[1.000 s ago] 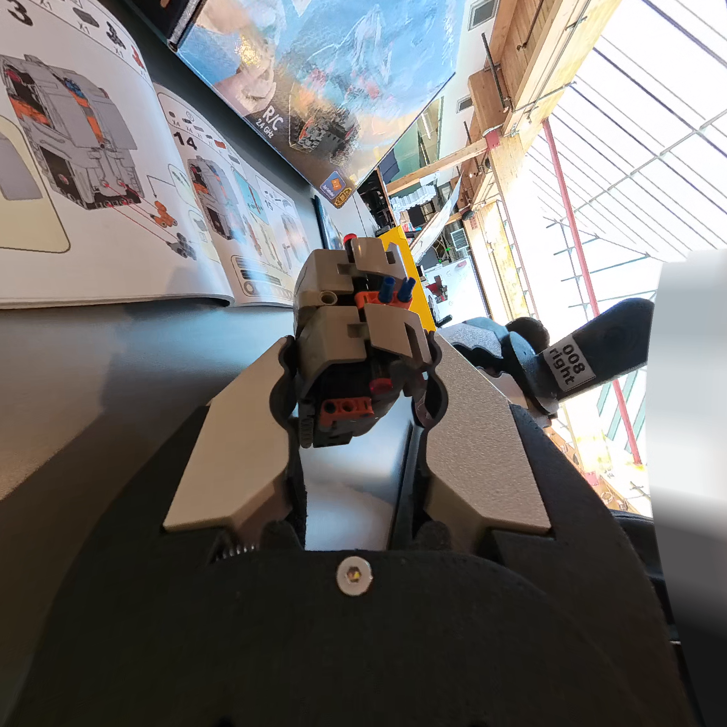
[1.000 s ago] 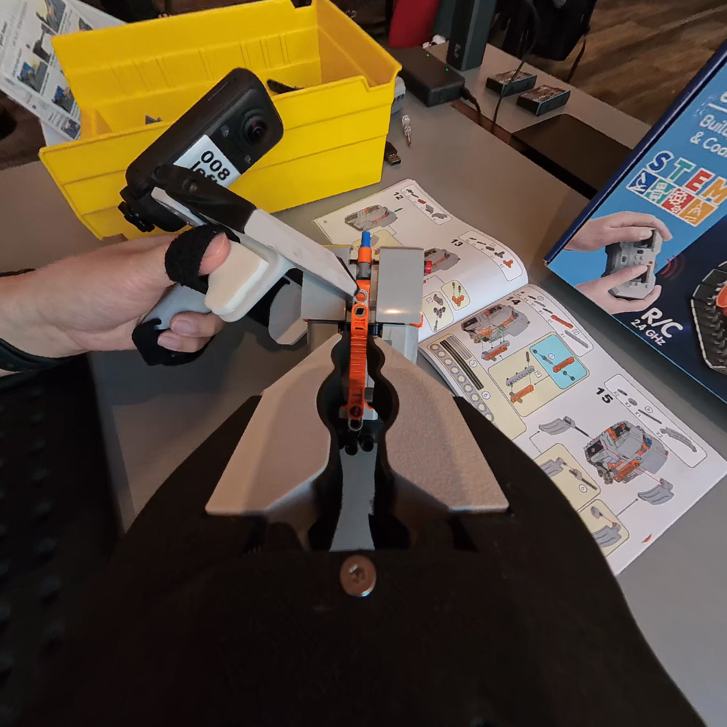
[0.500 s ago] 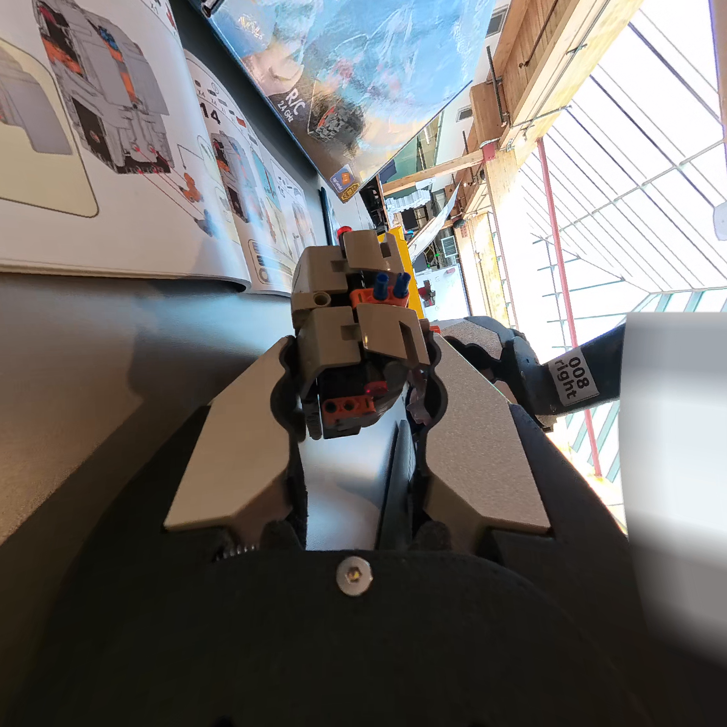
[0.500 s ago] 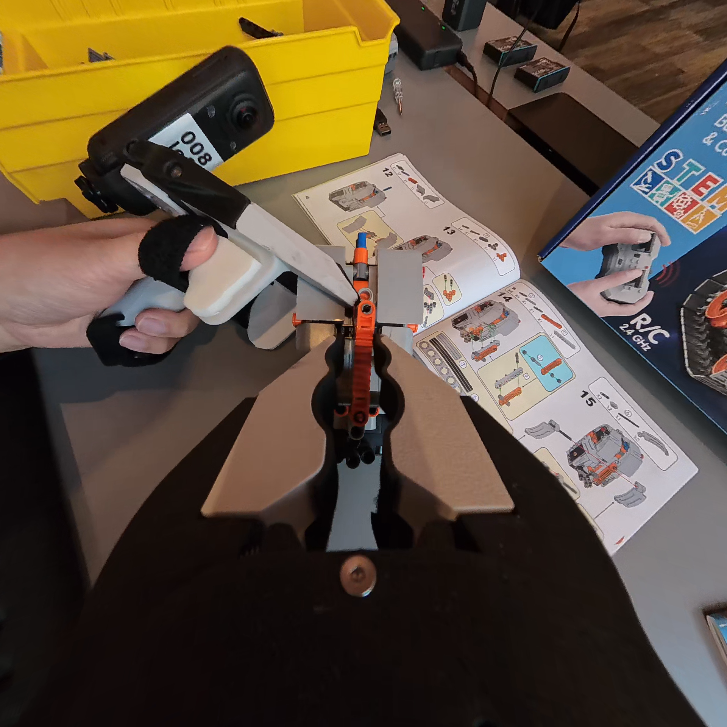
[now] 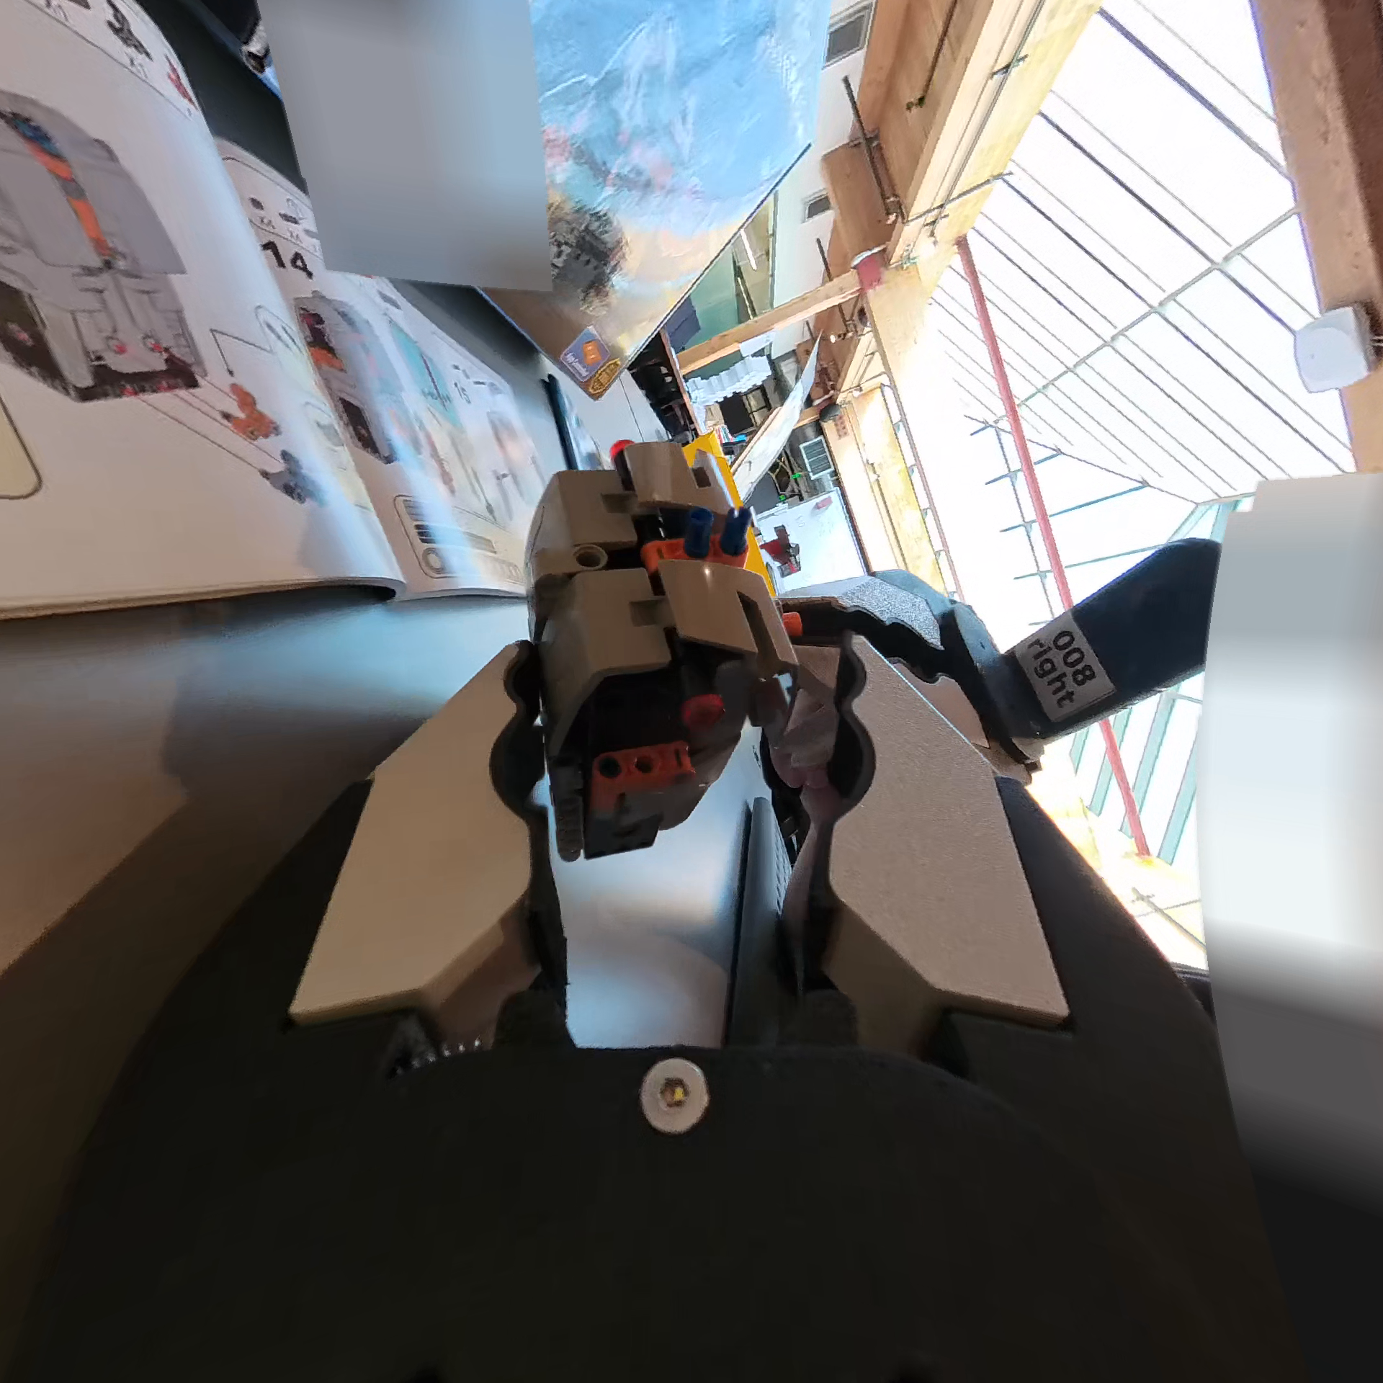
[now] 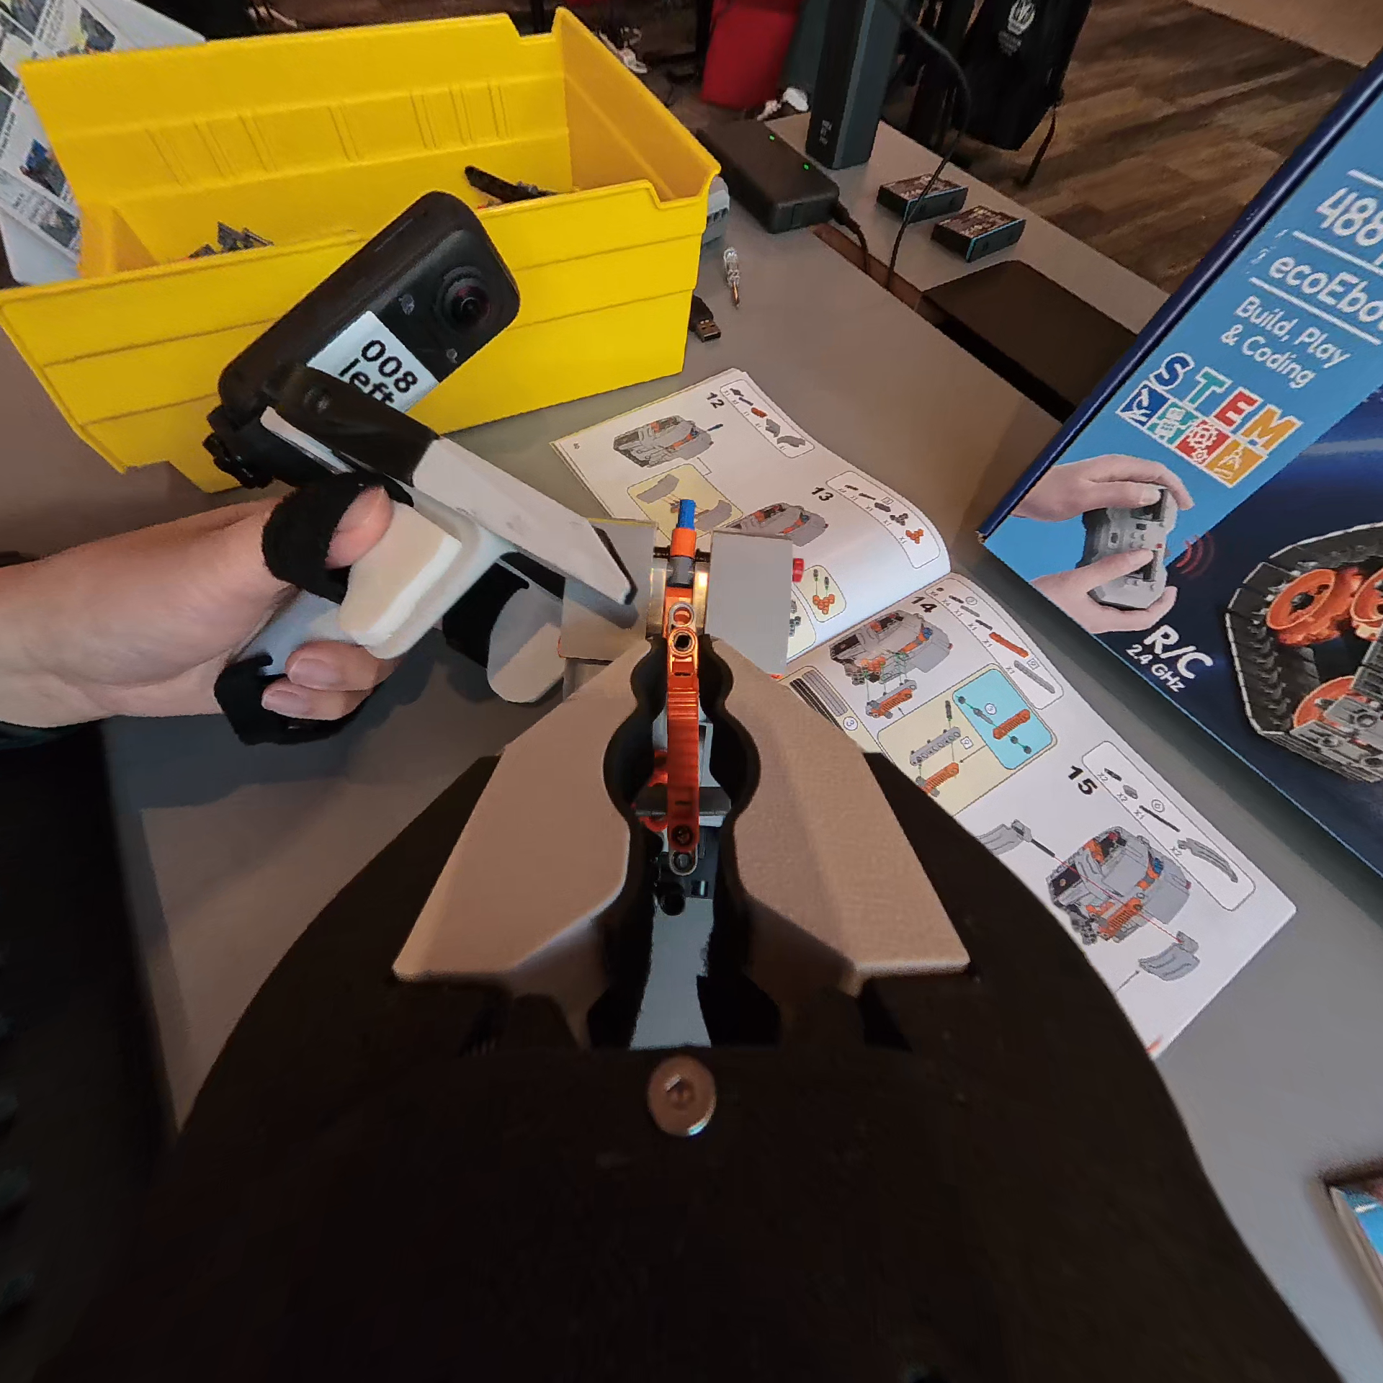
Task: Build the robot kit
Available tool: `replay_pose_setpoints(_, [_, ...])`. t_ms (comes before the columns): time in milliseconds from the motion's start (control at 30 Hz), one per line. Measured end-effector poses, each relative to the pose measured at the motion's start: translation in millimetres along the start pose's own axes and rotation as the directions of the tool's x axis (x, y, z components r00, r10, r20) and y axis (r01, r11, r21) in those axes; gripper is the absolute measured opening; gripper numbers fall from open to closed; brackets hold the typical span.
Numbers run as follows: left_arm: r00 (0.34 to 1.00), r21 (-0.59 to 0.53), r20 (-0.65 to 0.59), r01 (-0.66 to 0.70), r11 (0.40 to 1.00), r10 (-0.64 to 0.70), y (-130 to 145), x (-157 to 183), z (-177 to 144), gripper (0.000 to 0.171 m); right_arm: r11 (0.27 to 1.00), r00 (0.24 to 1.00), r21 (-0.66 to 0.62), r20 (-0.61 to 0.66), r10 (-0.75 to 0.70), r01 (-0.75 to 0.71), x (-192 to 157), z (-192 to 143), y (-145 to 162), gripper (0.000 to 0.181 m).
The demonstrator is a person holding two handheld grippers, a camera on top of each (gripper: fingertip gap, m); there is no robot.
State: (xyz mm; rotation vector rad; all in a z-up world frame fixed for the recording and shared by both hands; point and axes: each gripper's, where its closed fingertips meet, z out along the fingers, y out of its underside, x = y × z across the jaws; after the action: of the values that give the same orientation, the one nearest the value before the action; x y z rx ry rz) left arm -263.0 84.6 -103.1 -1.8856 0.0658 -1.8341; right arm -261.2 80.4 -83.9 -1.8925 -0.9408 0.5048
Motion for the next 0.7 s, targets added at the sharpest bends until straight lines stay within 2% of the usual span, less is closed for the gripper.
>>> replay_pose_setpoints(133, [1.0,-0.006,0.012,-0.006,1.0,0.006,0.1,-5.6,0.9,0.067,0.999,0.999,0.009,0.016,0.044,-0.044,-0.1,-0.3,2.1,0.006])
replay_pose_setpoints(267, [0.998,0.013,-0.029,0.05,0.999,-0.049,-2.6,-2.1,-0.2,0.073,0.995,0.995,0.013,0.04,0.094,-0.095,0.9,-1.3,1.7,0.006])
replay_pose_setpoints(333, [0.998,0.014,-0.018,0.053,0.999,-0.052,-2.8,-3.1,-0.7,0.068,0.993,0.992,0.016,0.054,0.113,-0.114,0.5,-2.0,0.4,0.005])
replay_pose_setpoints(700, [0.998,0.026,0.022,0.066,0.998,-0.066,-2.1,-5.5,-1.6,0.066,0.994,0.993,-0.016,0.035,0.111,-0.11,-2.9,-0.6,1.5,0.006])
